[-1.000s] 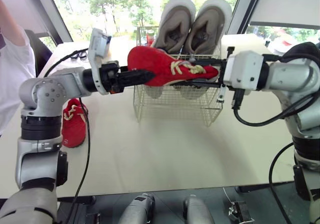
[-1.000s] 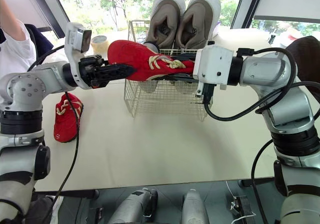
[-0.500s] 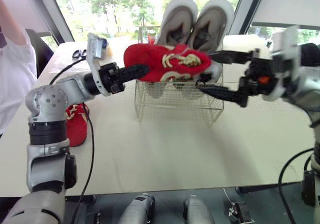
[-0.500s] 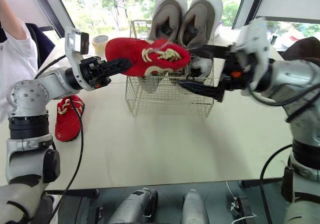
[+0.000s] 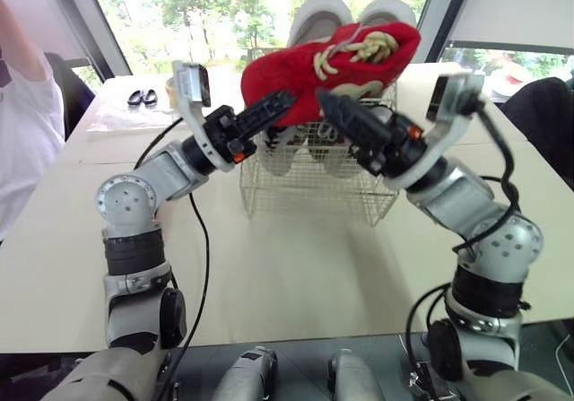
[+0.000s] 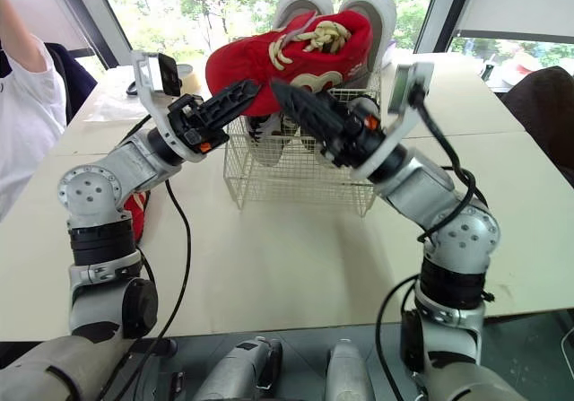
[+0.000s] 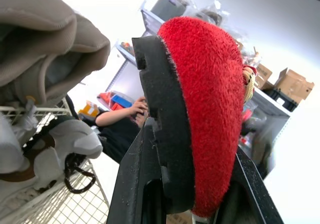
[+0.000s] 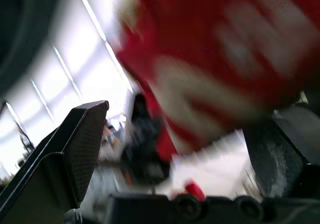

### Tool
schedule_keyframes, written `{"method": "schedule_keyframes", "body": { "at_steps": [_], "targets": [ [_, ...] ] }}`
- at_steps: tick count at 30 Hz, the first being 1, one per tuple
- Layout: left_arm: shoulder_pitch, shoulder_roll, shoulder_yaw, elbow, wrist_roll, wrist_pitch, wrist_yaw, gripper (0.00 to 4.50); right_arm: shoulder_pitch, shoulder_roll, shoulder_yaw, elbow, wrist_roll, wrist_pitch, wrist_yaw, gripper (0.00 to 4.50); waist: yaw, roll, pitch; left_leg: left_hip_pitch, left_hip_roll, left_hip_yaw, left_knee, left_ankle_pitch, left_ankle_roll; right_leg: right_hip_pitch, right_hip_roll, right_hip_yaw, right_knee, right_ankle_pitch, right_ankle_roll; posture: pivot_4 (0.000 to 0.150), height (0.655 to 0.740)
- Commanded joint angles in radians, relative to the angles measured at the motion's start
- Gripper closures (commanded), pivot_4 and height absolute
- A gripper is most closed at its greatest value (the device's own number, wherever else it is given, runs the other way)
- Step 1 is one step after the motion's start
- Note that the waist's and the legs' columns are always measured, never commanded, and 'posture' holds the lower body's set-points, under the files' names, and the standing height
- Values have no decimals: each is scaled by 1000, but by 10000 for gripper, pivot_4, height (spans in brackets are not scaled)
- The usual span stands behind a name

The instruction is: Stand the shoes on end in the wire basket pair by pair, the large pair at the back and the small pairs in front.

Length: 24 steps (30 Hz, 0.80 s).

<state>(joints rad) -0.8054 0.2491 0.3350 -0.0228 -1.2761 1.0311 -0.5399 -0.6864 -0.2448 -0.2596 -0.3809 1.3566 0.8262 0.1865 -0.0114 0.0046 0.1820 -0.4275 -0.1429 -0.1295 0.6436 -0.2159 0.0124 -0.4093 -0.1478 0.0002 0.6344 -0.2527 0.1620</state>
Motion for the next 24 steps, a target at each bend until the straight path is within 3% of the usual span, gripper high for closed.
{"method": "schedule_keyframes", "body": {
  "at_steps": [1,7,10,13,15,17,21,24],
  "targets": [
    [10,-3,6,-34,-9,-39,19,41930,-24,40,11,-11,-3,-72,-39,0,1,0,0,0,0,0,0,0,0,0,0,0,0,0,0,1500,7400],
    [38,-2,-15,-53,2,-64,37,41930,-53,79,29,-5,-1,-127,-82,0,-3,0,0,0,-1,0,0,0,0,0,0,0,0,0,0,1500,7400],
    [47,-5,-22,-60,9,-75,46,41930,-64,87,40,-3,0,-144,-91,8711,-4,0,0,0,0,0,-1,0,0,-1,0,0,1,0,0,1500,7400],
    [53,0,-30,-59,19,-78,64,41930,-71,84,52,-4,0,-148,-93,23514,-4,0,0,0,0,0,-1,0,0,-1,1,0,1,0,0,1500,7400],
    [55,4,-34,-51,22,-72,81,31204,-73,79,57,-3,5,-146,-96,32354,-3,0,0,0,0,0,-1,0,0,-1,1,0,1,0,0,1500,7400],
    [59,11,-40,-51,17,-66,86,22018,-73,68,63,-4,9,-137,-97,37961,-3,0,0,0,0,0,-1,-1,1,-1,1,0,1,0,0,1500,7400],
    [94,95,-48,-104,-6,-23,25,1770,-87,-15,55,17,9,-92,-83,38003,-6,0,0,0,0,0,-1,-1,2,-2,1,0,1,0,0,1500,7400],
    [132,221,-52,-135,11,9,-63,465,-110,-166,29,54,3,-24,5,38003,-6,1,0,0,0,0,-2,-1,3,-2,1,1,1,0,0,1500,7400]
  ]
}}
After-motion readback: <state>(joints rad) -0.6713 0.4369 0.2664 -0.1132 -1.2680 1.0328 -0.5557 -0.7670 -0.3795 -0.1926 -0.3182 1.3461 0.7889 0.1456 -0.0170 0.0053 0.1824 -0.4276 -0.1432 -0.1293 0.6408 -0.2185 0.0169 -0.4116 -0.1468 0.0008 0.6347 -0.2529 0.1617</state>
